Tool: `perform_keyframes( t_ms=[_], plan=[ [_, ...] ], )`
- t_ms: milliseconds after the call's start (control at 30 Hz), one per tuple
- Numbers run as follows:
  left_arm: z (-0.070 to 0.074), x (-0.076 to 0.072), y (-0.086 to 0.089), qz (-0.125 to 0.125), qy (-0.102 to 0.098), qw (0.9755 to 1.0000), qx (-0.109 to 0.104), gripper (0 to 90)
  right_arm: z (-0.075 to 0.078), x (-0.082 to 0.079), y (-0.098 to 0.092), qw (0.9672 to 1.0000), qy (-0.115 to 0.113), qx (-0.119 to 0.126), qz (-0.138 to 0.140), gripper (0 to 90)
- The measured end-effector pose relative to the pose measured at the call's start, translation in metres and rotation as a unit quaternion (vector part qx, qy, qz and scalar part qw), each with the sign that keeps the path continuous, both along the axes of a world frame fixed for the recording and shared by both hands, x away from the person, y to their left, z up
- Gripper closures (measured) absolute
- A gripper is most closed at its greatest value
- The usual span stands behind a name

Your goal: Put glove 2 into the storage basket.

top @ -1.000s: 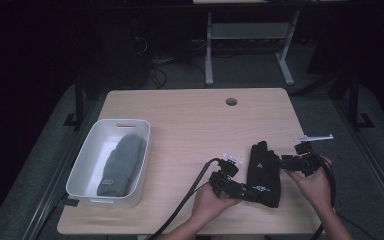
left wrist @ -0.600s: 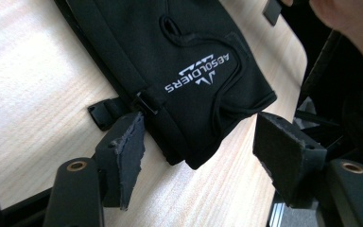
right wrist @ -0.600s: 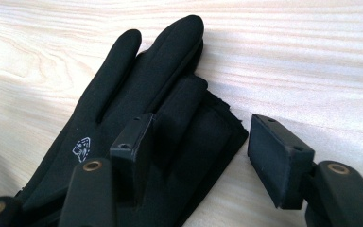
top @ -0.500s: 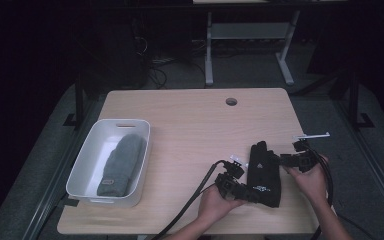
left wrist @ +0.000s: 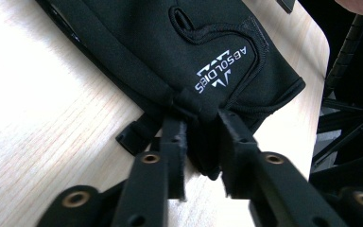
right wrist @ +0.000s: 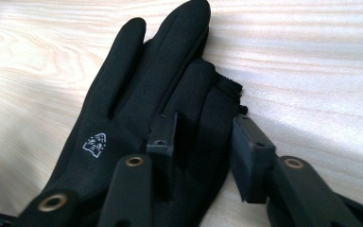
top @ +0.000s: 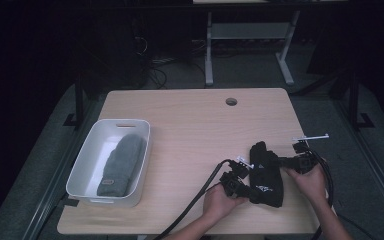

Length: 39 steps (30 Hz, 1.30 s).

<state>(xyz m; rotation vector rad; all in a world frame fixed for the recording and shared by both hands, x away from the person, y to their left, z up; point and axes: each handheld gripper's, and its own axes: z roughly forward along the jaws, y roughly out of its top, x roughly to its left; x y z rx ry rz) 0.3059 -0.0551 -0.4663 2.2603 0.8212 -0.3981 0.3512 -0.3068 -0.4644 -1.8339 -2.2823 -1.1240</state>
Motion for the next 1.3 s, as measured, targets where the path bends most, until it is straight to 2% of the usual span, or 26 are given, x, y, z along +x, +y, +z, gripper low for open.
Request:
perform_keyframes(
  t_ms=[200, 467, 567, 833, 933, 1300],
  plan=[
    [-0.003, 0.005, 0.002, -0.002, 0.022, 0.9997, -0.011, 81.9, -0.002, -0.001, -0.005, 0.9995, 0.007, 0.031, -0.006, 74.3],
    [0.0, 0.01, 0.016, 0.0, 0.029, 0.9995, -0.014, 83.0, -0.001, -0.005, -0.011, 0.9964, 0.015, 0.08, -0.021, 75.7],
    [0.001, 0.01, 0.02, 0.004, 0.033, 0.9992, -0.02, 83.1, 0.001, -0.006, -0.009, 0.9963, 0.015, 0.083, -0.02, 75.7],
    [0.01, 0.01, 0.036, 0.004, 0.024, 0.9994, -0.024, 83.2, 0.009, -0.008, -0.001, 0.9936, 0.009, 0.111, -0.019, 75.8],
    [0.015, 0.01, 0.04, 0.011, 0.023, 0.9993, -0.028, 83.1, 0.013, -0.009, 0.0, 0.9917, 0.005, 0.127, -0.021, 75.8],
    [0.033, 0.011, 0.061, 0.017, 0.007, 0.9993, -0.033, 83.1, 0.03, -0.004, 0.015, 0.9889, -0.008, 0.148, -0.014, 75.6]
  ],
)
